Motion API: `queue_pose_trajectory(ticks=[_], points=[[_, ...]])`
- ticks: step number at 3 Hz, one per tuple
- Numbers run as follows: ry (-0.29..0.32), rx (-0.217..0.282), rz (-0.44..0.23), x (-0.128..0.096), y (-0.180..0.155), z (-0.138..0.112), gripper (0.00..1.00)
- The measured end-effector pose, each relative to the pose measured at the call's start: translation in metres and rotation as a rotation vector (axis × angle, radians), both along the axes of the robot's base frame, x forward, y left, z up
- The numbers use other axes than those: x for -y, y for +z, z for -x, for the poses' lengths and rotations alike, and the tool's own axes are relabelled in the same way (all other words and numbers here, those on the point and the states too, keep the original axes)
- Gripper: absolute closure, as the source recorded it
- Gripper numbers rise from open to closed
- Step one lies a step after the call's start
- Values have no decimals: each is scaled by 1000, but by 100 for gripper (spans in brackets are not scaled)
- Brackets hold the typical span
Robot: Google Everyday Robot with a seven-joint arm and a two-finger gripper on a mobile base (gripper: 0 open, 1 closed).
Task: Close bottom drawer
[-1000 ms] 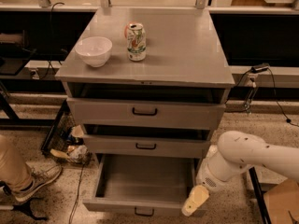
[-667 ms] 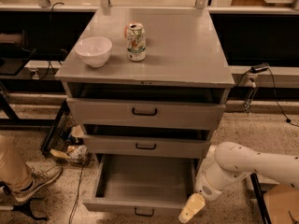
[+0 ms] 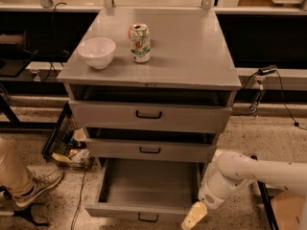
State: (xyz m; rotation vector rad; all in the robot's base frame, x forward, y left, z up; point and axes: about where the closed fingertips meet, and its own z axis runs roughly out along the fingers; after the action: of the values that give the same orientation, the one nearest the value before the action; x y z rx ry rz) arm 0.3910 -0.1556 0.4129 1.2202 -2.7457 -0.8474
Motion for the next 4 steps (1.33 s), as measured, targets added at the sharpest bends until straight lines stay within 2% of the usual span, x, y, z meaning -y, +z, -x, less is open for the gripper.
queue_pose_trajectory(ticks=[2, 3, 4], points=[[-86, -108, -9, -5, -84, -1, 0], [-101, -144, -17, -9, -107, 1, 0], [-137, -163, -49, -7, -134, 4, 19]])
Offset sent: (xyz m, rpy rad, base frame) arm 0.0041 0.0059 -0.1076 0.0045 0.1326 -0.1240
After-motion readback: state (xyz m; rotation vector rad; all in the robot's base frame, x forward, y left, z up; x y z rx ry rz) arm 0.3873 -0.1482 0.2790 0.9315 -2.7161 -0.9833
